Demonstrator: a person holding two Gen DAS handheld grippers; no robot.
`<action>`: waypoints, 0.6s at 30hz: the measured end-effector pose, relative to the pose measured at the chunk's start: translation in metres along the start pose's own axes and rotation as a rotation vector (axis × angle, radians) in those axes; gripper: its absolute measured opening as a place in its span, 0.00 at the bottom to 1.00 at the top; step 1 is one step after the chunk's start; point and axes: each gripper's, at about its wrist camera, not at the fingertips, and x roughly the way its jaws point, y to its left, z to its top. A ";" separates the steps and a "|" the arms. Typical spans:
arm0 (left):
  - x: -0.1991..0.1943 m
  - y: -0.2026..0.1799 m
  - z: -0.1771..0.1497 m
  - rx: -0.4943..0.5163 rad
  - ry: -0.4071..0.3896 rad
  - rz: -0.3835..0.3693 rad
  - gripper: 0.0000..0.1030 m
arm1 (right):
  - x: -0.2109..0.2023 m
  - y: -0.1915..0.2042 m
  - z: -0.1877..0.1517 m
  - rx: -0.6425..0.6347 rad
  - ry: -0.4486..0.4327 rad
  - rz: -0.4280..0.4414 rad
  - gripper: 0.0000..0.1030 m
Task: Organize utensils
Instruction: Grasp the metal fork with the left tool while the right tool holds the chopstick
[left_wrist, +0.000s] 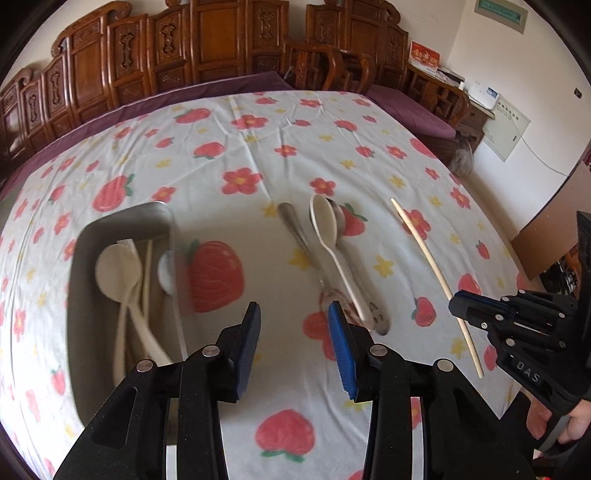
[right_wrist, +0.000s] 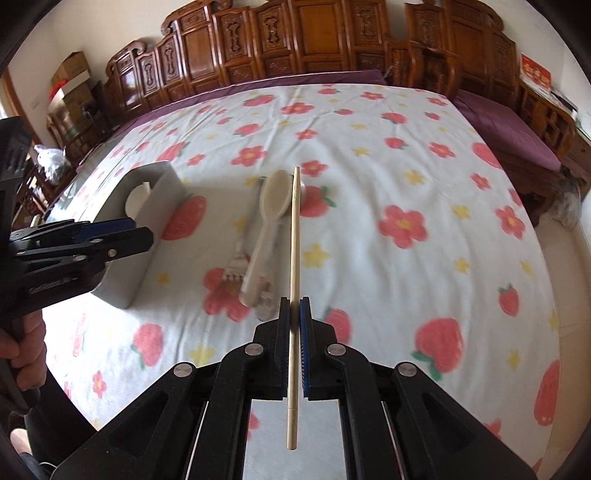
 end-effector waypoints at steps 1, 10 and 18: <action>0.004 -0.003 0.001 0.002 0.004 -0.001 0.35 | -0.001 -0.004 -0.003 0.009 -0.002 0.002 0.06; 0.047 -0.022 0.014 0.018 0.048 -0.001 0.35 | 0.003 -0.020 -0.014 0.041 -0.001 0.024 0.06; 0.081 -0.020 0.020 -0.033 0.115 -0.007 0.22 | 0.005 -0.024 -0.019 0.047 -0.002 0.036 0.06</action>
